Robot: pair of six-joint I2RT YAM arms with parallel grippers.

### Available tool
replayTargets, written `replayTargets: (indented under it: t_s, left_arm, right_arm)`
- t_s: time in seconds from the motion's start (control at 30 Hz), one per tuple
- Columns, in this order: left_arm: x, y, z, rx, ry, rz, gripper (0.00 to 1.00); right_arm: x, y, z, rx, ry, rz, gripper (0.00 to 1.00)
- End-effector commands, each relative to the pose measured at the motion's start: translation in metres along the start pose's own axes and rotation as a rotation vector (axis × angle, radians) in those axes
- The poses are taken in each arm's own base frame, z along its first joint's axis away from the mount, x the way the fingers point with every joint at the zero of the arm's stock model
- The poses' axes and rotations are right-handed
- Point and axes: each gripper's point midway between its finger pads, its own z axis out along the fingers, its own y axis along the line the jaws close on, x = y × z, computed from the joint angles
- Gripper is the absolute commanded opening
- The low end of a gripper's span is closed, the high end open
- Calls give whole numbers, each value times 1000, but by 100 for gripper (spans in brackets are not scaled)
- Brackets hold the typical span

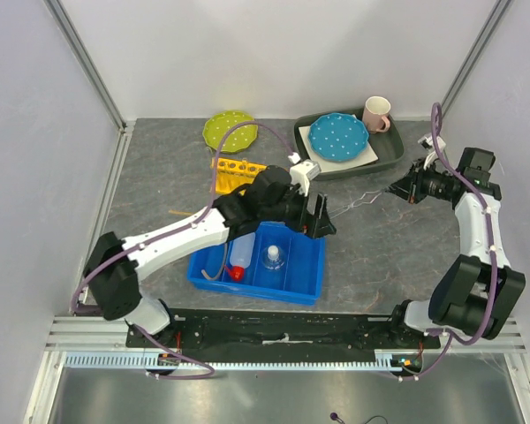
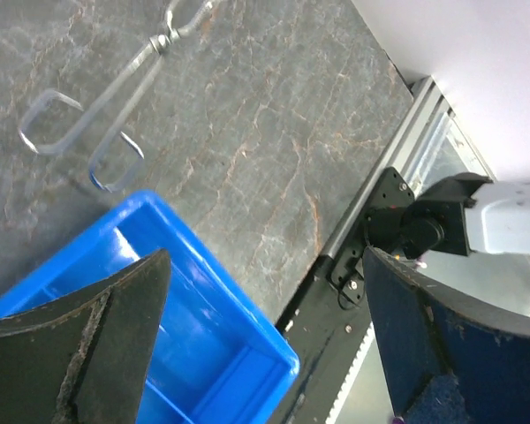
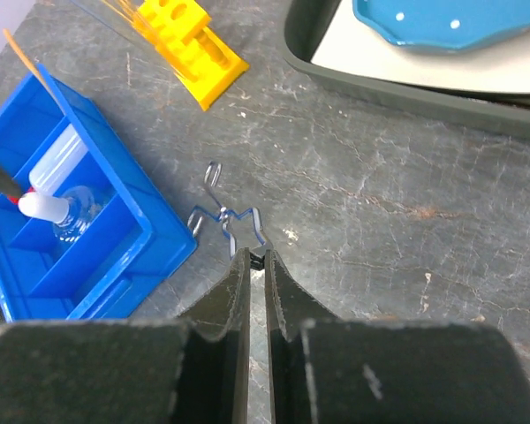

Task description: Organize the chemistry lab equipment

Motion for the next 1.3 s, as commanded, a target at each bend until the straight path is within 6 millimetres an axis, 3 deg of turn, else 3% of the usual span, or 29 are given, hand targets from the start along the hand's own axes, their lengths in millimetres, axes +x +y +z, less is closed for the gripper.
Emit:
replayTargets:
  t_s: [0.0, 0.17, 0.2, 0.23, 0.4, 0.53, 0.57, 0.77, 1.13, 1.27]
  left_arm:
    - [-35, -10, 23, 54, -73, 169, 95]
    - [-61, -1, 51, 27, -106, 335, 95]
    - [-55, 5, 63, 33, -79, 395, 93]
    - [-65, 0, 66, 51, -93, 433, 93]
    - [-62, -6, 93, 152, -22, 518, 93]
    - [-54, 15, 116, 164, 10, 497, 93]
    - [-59, 21, 117, 174, -3, 494, 92]
    - [-39, 4, 117, 395, 30, 469, 84]
    - [-20, 0, 126, 464, 76, 456, 71]
    - [-23, -3, 129, 467, 68, 465, 54]
  right_arm:
    - [-28, 34, -13, -78, -65, -77, 5]
    - [-37, 41, -18, -84, -86, -99, 4]
    - [-39, 42, -18, -88, -89, -98, 5]
    - [-40, 45, -19, -92, -93, -102, 4]
    - [-45, 55, -23, -119, -112, -115, 4]
    - [-47, 60, -24, -131, -119, -116, 4]
    - [-48, 61, -25, -134, -121, -119, 4]
    - [-50, 64, -25, -148, -127, -121, 4]
    - [-54, 67, -26, -157, -133, -122, 4]
    - [-59, 67, -28, -155, -138, -127, 4]
